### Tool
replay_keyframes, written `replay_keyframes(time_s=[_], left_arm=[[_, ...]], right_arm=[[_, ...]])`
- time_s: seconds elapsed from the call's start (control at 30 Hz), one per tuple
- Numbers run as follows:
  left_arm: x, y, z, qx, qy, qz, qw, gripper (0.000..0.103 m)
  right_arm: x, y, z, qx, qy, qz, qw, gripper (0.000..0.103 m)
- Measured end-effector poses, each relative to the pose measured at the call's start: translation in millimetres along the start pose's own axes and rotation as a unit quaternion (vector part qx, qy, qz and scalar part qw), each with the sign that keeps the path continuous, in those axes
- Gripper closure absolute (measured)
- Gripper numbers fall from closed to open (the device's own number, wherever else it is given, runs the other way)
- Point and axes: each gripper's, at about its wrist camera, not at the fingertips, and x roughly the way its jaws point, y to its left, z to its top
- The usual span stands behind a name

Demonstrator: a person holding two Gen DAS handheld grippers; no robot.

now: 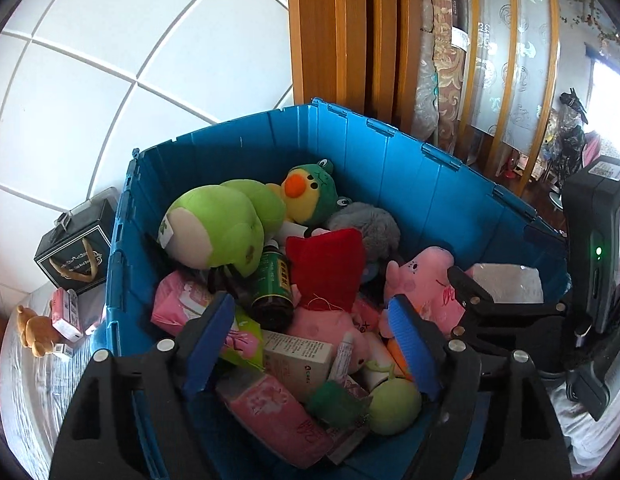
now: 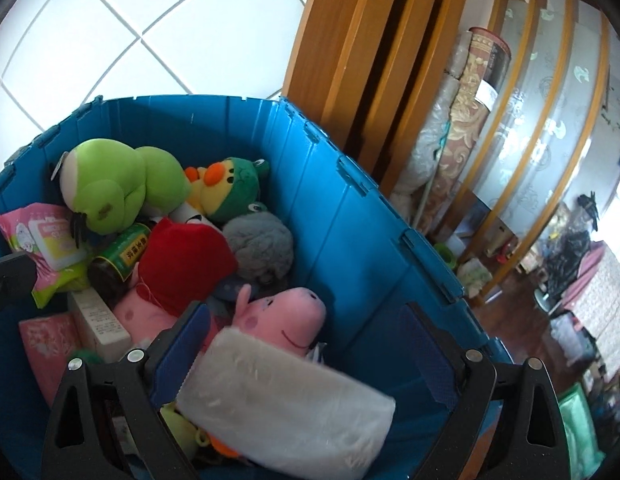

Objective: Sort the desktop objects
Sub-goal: 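Open both tools over the crate to drop the jar and tissue pack, then move both tools back to the bed toward the pig plush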

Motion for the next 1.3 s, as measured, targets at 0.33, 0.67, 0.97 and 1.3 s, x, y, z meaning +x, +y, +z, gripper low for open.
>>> replay_keyframes(time_s=[0.33, 0.67, 0.97, 1.3], left_arm=[[-2.0, 4.7, -1.3, -0.010, -0.007, 0.002, 0.9999, 0.024], [-19.5, 15.5, -6.9, -0.028, -0.038, 0.000, 0.9989, 0.024], [-68.0, 55.6, -19.2, -0.039, -0.101, 0.025, 0.9938, 0.016], [-103.8, 177.6, -61.1, -0.099, -0.127, 0.065, 0.9849, 0.011]], right_arm=[[-7.1, 1.6, -2.0, -0.008, -0.032, -0.022, 0.999, 0.001], [-17.0, 24.5, -13.1, -0.074, -0.118, -0.161, 0.977, 0.001], [-21.2, 8.7, -10.3, -0.005, -0.078, -0.079, 0.994, 0.000], [-103.8, 83.2, 12.8, 0.001, -0.133, -0.033, 0.991, 0.000]])
